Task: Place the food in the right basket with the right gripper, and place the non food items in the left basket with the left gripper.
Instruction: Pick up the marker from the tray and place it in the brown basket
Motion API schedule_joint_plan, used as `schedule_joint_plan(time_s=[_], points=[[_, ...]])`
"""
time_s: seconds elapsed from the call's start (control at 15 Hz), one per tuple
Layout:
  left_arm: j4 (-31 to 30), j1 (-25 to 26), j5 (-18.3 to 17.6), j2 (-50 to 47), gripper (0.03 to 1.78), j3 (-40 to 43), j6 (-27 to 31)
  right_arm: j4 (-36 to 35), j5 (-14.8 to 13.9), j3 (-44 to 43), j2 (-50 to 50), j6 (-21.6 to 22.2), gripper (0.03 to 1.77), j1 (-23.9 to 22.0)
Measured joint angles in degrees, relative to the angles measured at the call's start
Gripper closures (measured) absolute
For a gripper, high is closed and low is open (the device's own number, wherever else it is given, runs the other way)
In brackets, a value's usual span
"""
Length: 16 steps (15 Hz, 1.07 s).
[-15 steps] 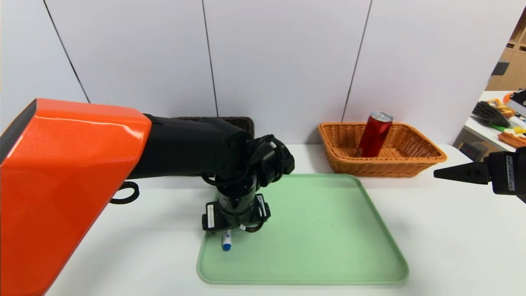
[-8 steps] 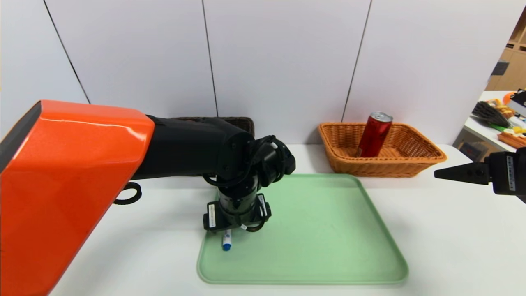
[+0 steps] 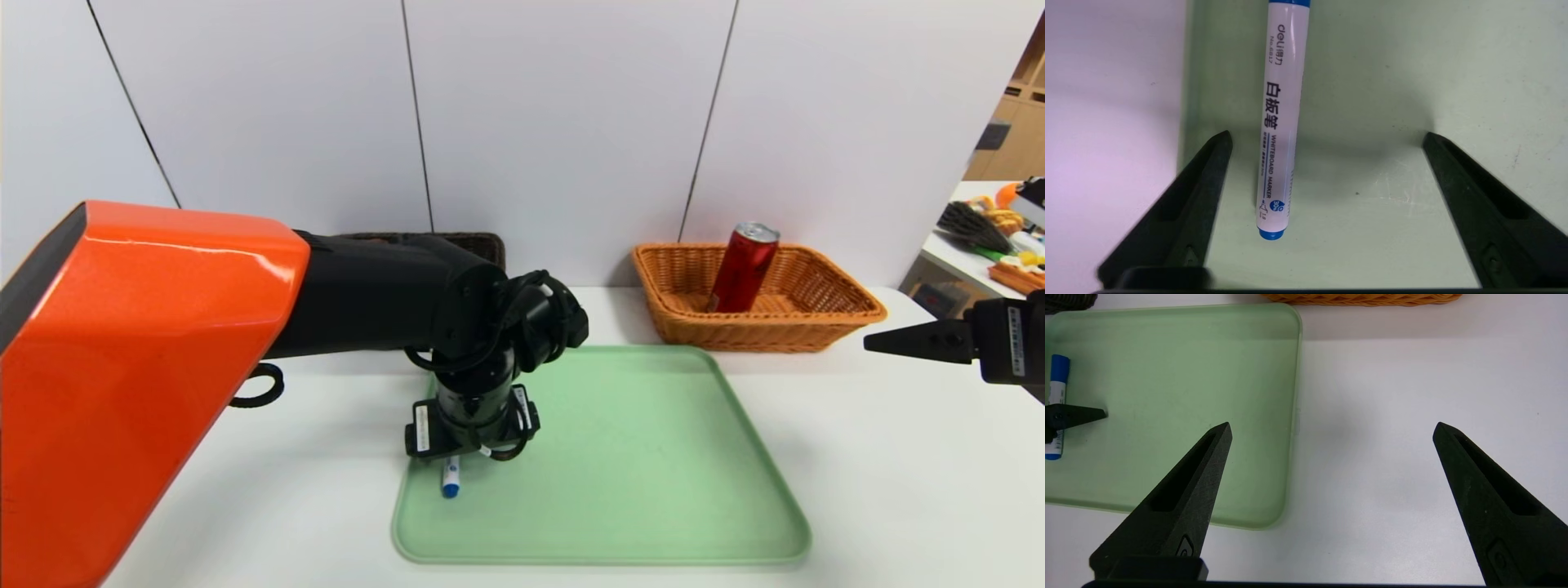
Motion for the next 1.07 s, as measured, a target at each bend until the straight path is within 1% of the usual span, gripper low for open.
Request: schedule_joint_plan(time_s=[0.2, 0.33, 0.47, 0.6, 0.93, 1.07], points=[[0.16, -0.02, 0.0, -0.02, 0.68, 0.01, -0.02, 0.0, -0.01, -0.02, 0.0, 0.0, 0.1, 0.02], [0.3, 0.06, 0.0, -0.11, 0.88, 0.09, -0.07, 0.0, -0.01, -0.04, -0.09, 0.0, 0.1, 0.02], [0.57, 0.22, 0.0, -0.22, 1.04, 0.17, -0.09, 0.0, 0.0, -0.09, -0.15, -0.01, 0.1, 0.02], [0.68, 0.44, -0.02, -0.45, 1.64, 0.28, -0.05, 0.0, 0.0, -0.13, -0.26, 0.0, 0.1, 0.0], [2.23, 0.44, 0.78, -0.77, 1.64, 0.37, 0.02, -0.06, 0.02, -0.13, -0.35, -0.01, 0.1, 0.02], [2.32, 0.37, 2.1, -0.85, 1.64, 0.45, 0.34, -0.09, 0.05, -0.39, -0.33, -0.01, 0.1, 0.04]])
